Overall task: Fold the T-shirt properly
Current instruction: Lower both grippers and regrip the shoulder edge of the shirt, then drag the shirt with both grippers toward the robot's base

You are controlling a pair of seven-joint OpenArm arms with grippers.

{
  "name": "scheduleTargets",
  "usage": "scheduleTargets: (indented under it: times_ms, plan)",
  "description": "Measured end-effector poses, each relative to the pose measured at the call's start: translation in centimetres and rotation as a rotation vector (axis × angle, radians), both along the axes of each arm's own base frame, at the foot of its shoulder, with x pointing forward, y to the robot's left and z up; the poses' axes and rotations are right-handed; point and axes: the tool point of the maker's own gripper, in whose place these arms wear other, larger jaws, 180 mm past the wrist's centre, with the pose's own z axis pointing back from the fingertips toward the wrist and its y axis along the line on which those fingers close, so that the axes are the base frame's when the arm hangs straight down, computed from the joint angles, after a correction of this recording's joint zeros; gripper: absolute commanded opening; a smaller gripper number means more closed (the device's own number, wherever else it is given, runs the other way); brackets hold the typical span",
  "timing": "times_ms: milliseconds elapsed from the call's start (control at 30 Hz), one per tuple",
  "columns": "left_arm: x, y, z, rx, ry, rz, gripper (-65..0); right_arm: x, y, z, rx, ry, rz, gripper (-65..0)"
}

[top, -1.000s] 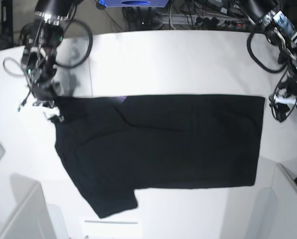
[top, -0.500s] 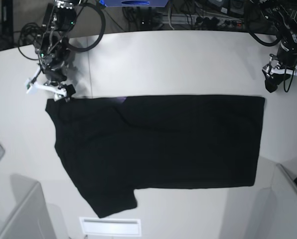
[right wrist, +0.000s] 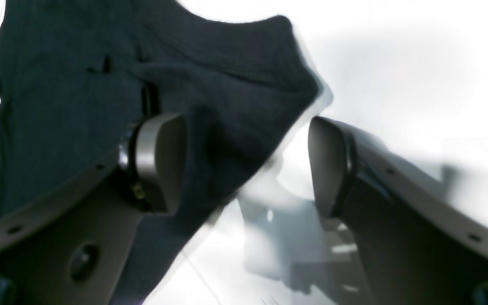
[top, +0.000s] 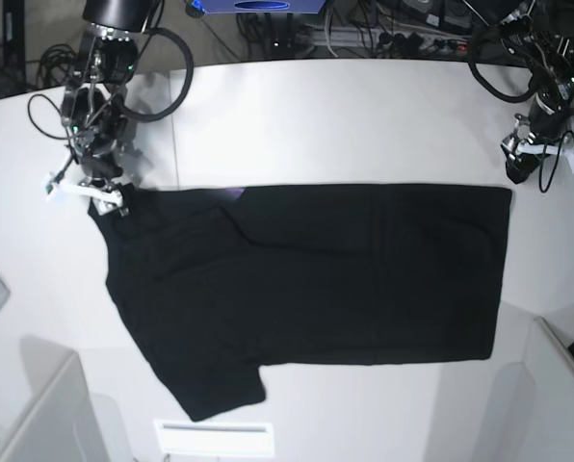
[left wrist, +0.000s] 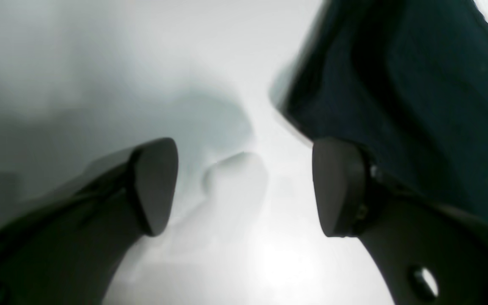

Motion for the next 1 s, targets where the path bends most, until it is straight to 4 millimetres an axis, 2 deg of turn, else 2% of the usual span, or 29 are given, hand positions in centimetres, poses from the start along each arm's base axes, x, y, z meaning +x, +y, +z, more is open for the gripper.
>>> scheduleTargets:
  times_ms: [133,400,467,600,700,733,800,867,933,967,1000]
  plan:
    - [2.1,-0.1,-0.2,-0.005,-0.009,0.002,-17.1,0.2,-0.1,-0.2,-0.004,0.0,-0.003,-23.0]
    - [4.5,-0.1,-1.2,-0.08,-0.059,0.037,-18.1,0.2,-0.1,-0.2,-0.005,0.001,-0.003,-23.1]
    - [5.1,-0.7,-1.5,-0.076,-0.053,0.007,-25.7,0.2,-0.1,-0.4,-0.003,0.004,-0.004,-23.1]
    - [6.0,-2.8,-2.2,-0.096,-0.036,-0.055,-47.6,0.5,-0.2,-0.4,-0.007,-0.001,-0.005,-23.1]
    - [6.0,-3.1,-2.5,-0.105,-0.025,-0.06,-57.3,0.8,-0.4,-0.6,-0.014,-0.006,-0.006,-23.9]
    - [5.9,-3.1,-2.5,-0.107,-0.021,-0.061,-59.4,0.9,-0.4,-0.7,-0.013,-0.007,-0.006,-26.0]
    - [5.8,-3.1,-2.6,-0.107,-0.018,-0.061,-63.0,1.1,-0.8,-1.1,-0.023,0.0,-0.014,-34.4]
    - [5.8,-3.2,-2.6,-0.108,-0.016,-0.062,-65.0,1.2,-1.1,-1.4,-0.018,0.01,-0.011,-45.8]
    - [5.8,-3.1,-2.6,-0.107,-0.014,-0.062,-65.0,1.2,-1.3,-1.6,-0.012,0.019,-0.017,-61.1]
    - [5.8,-3.0,-2.5,-0.103,-0.011,-0.067,-65.0,1.2,-1.3,-1.7,-0.008,0.023,-0.015,-65.0]
    - [5.7,-2.8,-2.5,-0.098,-0.004,-0.072,-65.0,1.3,-1.2,-1.6,-0.008,0.021,-0.014,-65.0]
